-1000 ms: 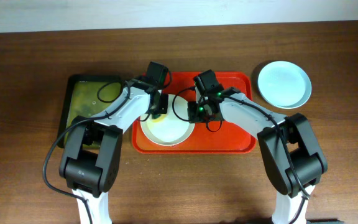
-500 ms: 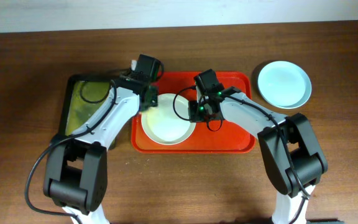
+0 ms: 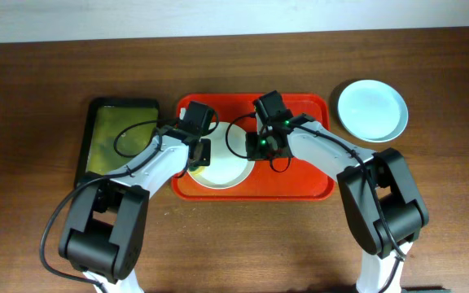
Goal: Clean dirty plates on tray and stack at the side
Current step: 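Scrub the white plate with the sponge in the left gripper, then lift the white plate with the right gripper and stack it on the blue plates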
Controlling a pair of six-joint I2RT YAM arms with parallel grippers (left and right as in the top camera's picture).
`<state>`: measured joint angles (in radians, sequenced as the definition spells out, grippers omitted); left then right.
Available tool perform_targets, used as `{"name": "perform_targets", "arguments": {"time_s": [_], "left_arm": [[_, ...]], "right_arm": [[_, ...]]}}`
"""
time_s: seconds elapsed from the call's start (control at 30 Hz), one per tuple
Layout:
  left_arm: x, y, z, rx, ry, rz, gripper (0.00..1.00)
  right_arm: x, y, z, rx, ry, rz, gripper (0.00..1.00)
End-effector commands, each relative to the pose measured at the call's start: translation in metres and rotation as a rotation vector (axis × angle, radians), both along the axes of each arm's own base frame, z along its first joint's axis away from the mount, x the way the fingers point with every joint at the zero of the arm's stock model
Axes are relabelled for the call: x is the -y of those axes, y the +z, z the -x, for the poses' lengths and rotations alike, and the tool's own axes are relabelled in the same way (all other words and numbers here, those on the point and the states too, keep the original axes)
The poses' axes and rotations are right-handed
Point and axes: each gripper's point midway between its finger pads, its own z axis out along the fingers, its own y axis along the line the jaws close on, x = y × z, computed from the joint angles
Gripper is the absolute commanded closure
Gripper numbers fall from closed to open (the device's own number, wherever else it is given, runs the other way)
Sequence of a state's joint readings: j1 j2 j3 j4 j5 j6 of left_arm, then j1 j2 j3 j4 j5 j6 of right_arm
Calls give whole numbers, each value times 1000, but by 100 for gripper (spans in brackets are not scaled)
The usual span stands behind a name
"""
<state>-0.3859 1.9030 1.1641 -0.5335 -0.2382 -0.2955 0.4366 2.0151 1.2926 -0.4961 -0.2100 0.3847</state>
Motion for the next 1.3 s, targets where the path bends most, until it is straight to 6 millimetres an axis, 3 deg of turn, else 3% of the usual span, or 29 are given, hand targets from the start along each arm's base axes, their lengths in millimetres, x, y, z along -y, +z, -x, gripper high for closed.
{"name": "perform_targets", "arguments": {"time_s": [0.0, 0.13, 0.2, 0.3, 0.4, 0.5, 0.63, 0.73, 0.9, 1.03, 1.27], "left_arm": [[-45, 31, -17, 125, 128, -176, 100], [-39, 86, -33, 302, 235, -30, 100], [-38, 101, -36, 327, 237, 44, 100], [-59, 94, -38, 277, 283, 137, 100], [-111, 86, -32, 221, 404, 166, 100], [-142, 79, -19, 173, 483, 146, 100], [-147, 77, -15, 156, 496, 143, 100], [-139, 76, -15, 144, 479, 187, 100], [-139, 76, -15, 145, 479, 187, 100], [-139, 76, -15, 145, 479, 187, 100], [-139, 76, -15, 145, 479, 187, 100]], "right_arm": [[18, -9, 0, 6, 10, 81, 96], [17, 16, -14, 89, 61, 105, 96], [34, 48, -31, 174, 43, 211, 96], [56, 105, -50, 311, 49, 376, 96], [70, 167, -61, 475, 37, 601, 96], [58, 219, -62, 634, 125, 879, 96], [26, 271, -46, 800, 211, 1204, 96], [-2, 287, -28, 813, 431, 1402, 96], [-31, 288, -11, 781, 744, 1556, 96], [-27, 307, -5, 782, 645, 1638, 96], [-30, 304, -7, 792, 662, 1616, 96]]}}
